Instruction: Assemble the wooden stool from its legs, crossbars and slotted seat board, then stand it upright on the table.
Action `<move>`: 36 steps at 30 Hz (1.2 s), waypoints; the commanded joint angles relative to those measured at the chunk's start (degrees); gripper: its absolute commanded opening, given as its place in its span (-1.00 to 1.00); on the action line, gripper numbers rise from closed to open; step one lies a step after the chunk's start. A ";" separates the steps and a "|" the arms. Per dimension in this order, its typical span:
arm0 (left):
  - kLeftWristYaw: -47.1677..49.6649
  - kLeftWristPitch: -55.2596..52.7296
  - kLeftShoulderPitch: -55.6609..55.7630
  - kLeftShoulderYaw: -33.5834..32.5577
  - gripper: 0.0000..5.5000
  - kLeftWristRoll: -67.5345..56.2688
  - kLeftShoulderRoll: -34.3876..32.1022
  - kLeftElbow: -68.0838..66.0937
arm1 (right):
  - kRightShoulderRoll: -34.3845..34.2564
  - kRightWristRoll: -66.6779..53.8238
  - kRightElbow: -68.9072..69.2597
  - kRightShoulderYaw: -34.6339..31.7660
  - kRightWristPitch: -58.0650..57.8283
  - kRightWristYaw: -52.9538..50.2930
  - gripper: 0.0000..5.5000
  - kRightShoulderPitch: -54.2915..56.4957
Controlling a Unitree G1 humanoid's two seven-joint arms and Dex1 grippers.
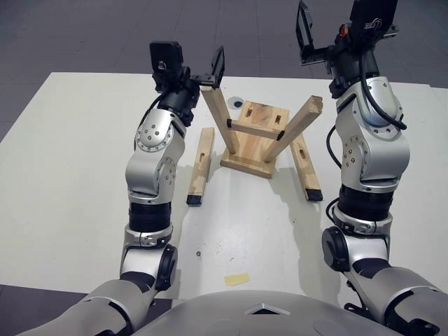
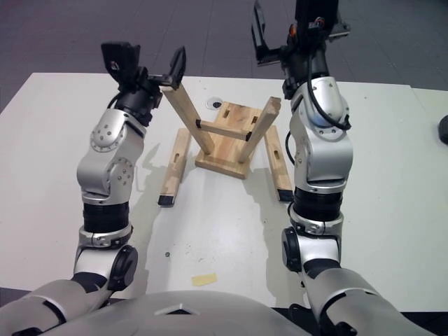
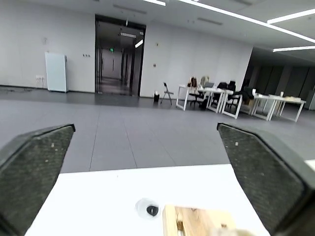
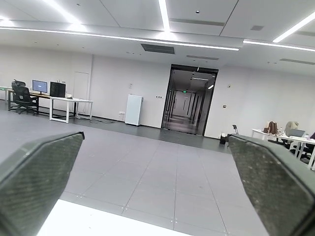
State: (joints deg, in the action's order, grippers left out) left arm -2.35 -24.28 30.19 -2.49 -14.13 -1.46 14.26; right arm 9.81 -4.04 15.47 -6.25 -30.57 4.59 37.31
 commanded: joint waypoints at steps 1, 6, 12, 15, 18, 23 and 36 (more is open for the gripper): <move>3.36 -2.28 3.70 -6.58 0.96 -4.37 -0.69 9.60 | -0.84 -9.75 3.44 -2.77 -3.12 5.16 0.96 1.22; 8.39 -7.10 3.01 -20.48 0.96 -11.00 -5.71 14.93 | 2.21 -28.36 15.36 -0.64 -13.14 17.44 0.96 0.84; 10.90 -8.18 -1.60 -18.59 0.96 -10.47 -4.34 15.72 | 7.09 -22.69 14.26 15.41 -16.79 19.46 0.96 1.45; 11.83 -7.57 -2.93 -15.10 0.96 -9.41 -2.10 15.34 | 5.01 -17.85 10.41 22.21 -15.98 17.37 0.96 1.40; 12.34 -7.22 -3.92 -12.94 0.96 -8.49 -0.79 14.39 | 2.69 -12.65 4.57 26.56 -15.65 14.29 0.96 1.44; 12.68 -6.89 -4.02 -12.59 0.96 -8.36 -0.45 13.23 | 1.97 -5.24 -2.46 27.07 -12.98 10.56 0.78 2.00; 13.25 -6.89 -5.19 -12.10 0.96 -7.88 0.28 12.57 | 1.68 -10.74 1.12 21.52 -18.16 17.54 -0.01 -1.46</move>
State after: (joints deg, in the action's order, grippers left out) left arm 10.53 -31.13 25.58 -14.74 -22.52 -1.09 27.22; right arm 10.57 -12.44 15.06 16.88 -46.94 19.57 36.93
